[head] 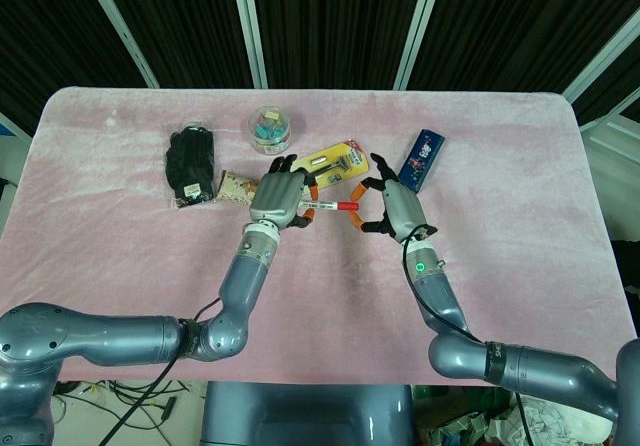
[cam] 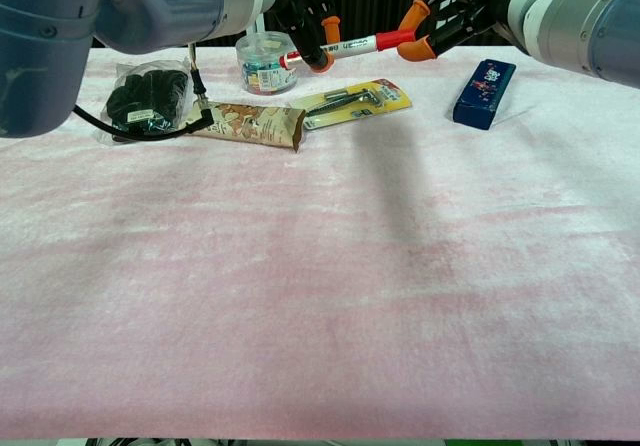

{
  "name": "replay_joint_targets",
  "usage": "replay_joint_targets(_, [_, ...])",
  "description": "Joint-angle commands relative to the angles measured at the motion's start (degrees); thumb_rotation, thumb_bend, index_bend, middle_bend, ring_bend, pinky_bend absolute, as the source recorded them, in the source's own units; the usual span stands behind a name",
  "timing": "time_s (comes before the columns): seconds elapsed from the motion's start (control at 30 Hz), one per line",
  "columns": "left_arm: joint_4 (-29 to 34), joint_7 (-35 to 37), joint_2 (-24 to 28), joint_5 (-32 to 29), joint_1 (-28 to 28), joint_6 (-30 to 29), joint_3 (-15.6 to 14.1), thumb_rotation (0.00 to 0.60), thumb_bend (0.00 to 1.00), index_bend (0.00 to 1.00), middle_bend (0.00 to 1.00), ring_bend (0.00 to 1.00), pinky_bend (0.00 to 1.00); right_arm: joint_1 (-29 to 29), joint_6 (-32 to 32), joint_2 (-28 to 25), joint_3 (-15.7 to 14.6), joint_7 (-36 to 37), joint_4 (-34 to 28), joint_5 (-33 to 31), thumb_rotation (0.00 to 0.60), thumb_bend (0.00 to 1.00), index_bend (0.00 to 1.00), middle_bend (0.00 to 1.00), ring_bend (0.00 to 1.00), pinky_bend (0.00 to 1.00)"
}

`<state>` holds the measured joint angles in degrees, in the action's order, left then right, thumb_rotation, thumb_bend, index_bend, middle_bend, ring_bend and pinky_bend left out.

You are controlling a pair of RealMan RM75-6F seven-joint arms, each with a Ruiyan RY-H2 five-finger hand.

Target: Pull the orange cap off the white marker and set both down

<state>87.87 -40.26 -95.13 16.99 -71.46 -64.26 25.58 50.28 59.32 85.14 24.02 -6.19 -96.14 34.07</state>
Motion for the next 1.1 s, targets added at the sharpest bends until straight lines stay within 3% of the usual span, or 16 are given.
replay_joint_targets(0.03, [0.10, -0.01, 0.05, -0.06, 0.05, -0.05, 0.00, 0.600, 0.48, 0.71, 0.31, 0.00, 0.00, -0.13, 0.05, -0.02, 0.04, 0.00, -0.13, 0.17, 0.600, 0.25, 0.55, 0.00, 0.08, 0.16])
replay_joint_targets(1.1, [0.09, -0.34, -0.54, -0.16, -0.17, -0.14, -0.21, 0.600, 0.48, 0.71, 0.31, 0.00, 0.00, -0.75, -0.05, -0.57, 0.46, -0.78, -1.06, -0.08, 0.600, 0.26, 0.55, 0.00, 0.08, 0.16])
